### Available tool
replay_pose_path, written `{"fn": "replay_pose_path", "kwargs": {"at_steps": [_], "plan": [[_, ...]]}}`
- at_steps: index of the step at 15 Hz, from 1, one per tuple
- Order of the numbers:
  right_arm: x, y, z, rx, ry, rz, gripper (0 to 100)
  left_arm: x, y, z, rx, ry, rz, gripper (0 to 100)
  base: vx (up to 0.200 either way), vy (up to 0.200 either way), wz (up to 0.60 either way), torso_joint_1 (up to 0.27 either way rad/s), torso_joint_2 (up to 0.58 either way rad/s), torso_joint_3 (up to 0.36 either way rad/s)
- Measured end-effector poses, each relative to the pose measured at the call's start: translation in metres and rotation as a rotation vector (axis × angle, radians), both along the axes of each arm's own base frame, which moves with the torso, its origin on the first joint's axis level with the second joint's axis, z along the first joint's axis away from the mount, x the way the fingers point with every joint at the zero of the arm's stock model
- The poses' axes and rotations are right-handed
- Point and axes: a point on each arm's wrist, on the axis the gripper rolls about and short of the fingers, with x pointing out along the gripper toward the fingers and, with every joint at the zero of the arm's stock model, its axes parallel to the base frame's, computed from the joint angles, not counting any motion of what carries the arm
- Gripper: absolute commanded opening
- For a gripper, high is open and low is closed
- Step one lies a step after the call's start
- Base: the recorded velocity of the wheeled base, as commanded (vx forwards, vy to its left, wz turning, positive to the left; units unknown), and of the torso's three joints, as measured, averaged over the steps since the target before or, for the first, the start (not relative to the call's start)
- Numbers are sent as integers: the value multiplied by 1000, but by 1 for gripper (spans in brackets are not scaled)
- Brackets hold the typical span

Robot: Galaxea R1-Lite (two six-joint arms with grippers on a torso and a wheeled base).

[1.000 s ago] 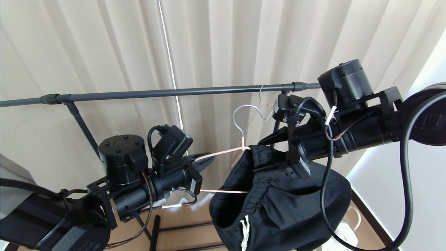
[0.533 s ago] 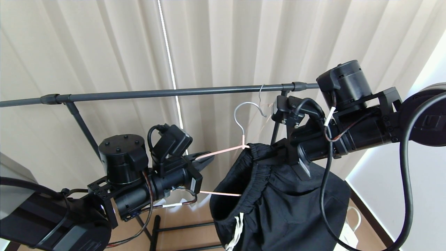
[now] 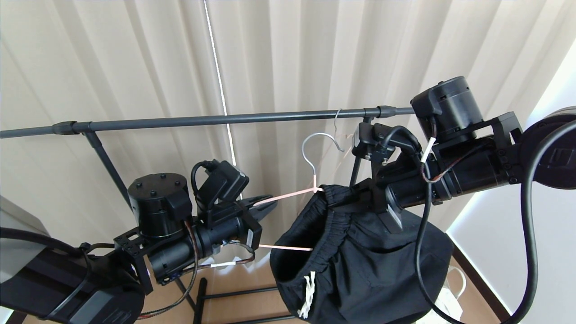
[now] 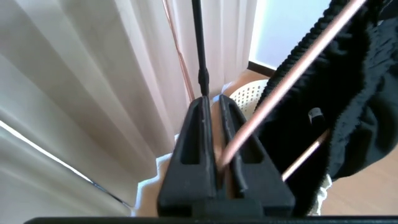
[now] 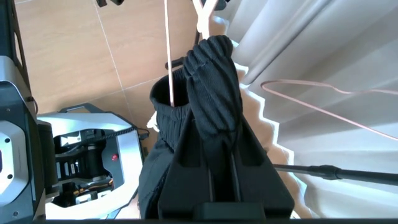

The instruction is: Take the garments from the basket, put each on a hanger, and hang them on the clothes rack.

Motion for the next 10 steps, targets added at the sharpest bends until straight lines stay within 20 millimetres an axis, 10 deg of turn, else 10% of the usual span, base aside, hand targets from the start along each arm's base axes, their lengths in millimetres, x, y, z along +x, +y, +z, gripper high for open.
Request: {"fn": "replay_pose_path", "kwargs": {"at_steps": [10], "plan": [[-7, -6, -1, -7, 6, -10, 0, 13, 28, 21, -81, -20, 24, 100, 0, 0, 0, 0, 0, 0]]}}
